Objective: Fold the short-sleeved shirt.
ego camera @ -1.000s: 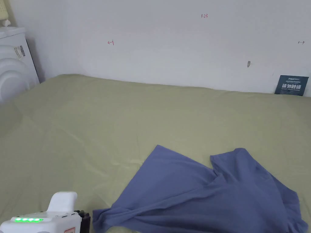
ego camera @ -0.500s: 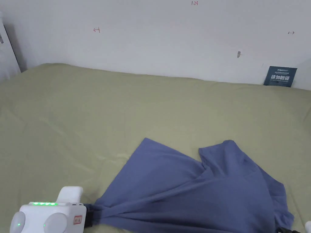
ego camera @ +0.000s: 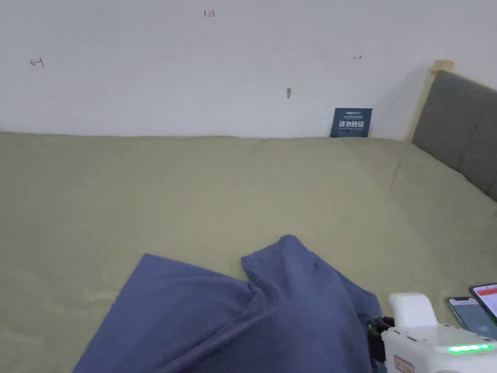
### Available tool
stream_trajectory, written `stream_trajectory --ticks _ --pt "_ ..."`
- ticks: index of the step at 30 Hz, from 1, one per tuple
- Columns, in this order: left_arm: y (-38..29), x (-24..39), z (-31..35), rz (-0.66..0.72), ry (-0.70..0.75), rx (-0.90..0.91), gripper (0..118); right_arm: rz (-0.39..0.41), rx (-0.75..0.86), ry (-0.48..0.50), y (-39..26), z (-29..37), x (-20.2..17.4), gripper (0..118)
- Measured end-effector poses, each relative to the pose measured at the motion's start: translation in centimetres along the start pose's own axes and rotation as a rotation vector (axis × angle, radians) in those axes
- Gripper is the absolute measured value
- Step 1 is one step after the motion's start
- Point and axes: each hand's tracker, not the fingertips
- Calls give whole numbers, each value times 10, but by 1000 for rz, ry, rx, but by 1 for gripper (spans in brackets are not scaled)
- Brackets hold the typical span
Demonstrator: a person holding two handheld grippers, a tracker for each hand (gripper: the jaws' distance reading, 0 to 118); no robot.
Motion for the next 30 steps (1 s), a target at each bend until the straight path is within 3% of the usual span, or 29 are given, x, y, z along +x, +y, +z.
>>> stream_trajectory --ticks 6,7,8,9,10,12,17,20,22,24,25,26,28,30 --pt "8 2 0 4 2 -18 10 47 -32 -41 49 -65 24 0" --pt "9 2 -1 6 1 -22 10 43 -45 -46 57 -76 31 5" --pt "9 2 0 8 -1 -23 10 44 -59 -57 64 -87 36 40" --pt "9 3 0 7 -1 -25 10 50 -101 -65 71 -99 41 86" --pt "12 5 1 4 0 -28 10 41 -145 -68 74 -112 44 118" --pt "14 8 1 13 0 -34 10 51 -160 -48 81 -127 45 102" --pt "17 5 -3 23 -6 -44 10 79 -218 -59 86 -167 42 101" --pt "17 7 -3 24 -4 -44 10 129 -331 -56 76 -189 35 93" --pt "18 7 -2 27 -4 -46 10 113 -311 -56 73 -190 32 91" --pt "19 7 -3 26 -5 -49 10 97 -304 -39 77 -181 33 53" --pt "19 8 -3 26 -5 -49 10 96 -293 21 77 -176 32 15" --pt "19 8 -2 24 -4 -49 10 89 -274 49 79 -168 28 0" --pt "20 9 0 18 -2 -48 10 139 -207 -11 81 -155 17 0" --pt "20 9 1 18 -4 -49 10 153 -199 -8 84 -144 14 0"
